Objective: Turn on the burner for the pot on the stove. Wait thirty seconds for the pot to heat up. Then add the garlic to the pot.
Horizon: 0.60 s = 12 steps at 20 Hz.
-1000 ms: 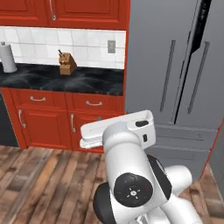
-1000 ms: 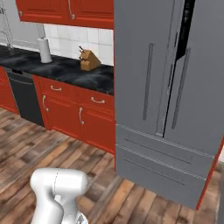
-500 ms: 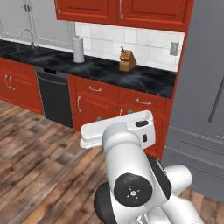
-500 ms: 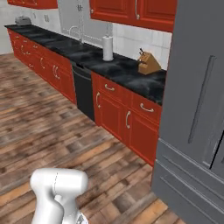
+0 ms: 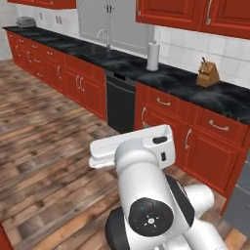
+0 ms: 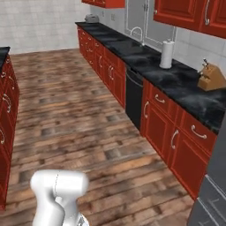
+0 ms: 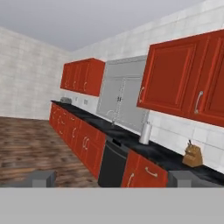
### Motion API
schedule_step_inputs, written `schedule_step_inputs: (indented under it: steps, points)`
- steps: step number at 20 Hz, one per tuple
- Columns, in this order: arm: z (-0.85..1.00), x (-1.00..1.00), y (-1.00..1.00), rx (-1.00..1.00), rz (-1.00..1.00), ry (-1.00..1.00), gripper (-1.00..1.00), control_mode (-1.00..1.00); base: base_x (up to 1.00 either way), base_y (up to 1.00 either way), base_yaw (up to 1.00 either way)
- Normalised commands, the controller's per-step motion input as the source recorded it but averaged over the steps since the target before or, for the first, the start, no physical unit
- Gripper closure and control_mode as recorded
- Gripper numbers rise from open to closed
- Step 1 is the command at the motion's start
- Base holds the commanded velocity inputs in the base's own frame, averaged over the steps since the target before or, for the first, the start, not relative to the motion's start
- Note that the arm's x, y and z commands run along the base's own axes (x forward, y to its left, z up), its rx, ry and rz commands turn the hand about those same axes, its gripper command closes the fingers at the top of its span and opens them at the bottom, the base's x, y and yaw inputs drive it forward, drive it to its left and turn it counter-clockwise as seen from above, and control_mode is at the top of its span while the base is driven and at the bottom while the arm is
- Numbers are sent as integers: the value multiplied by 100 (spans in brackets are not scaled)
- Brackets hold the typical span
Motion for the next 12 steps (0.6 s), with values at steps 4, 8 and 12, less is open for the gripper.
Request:
schedule_step_inputs:
  steps: [4, 8, 12]
  points:
    - [0, 0, 0, 0, 0, 0, -100, 100, 100, -47, 32]
    - [0, 0, 0, 0, 0, 0, -100, 100, 100, -38, 22]
    - [0, 0, 0, 0, 0, 0, -100, 100, 100, -8, 15]
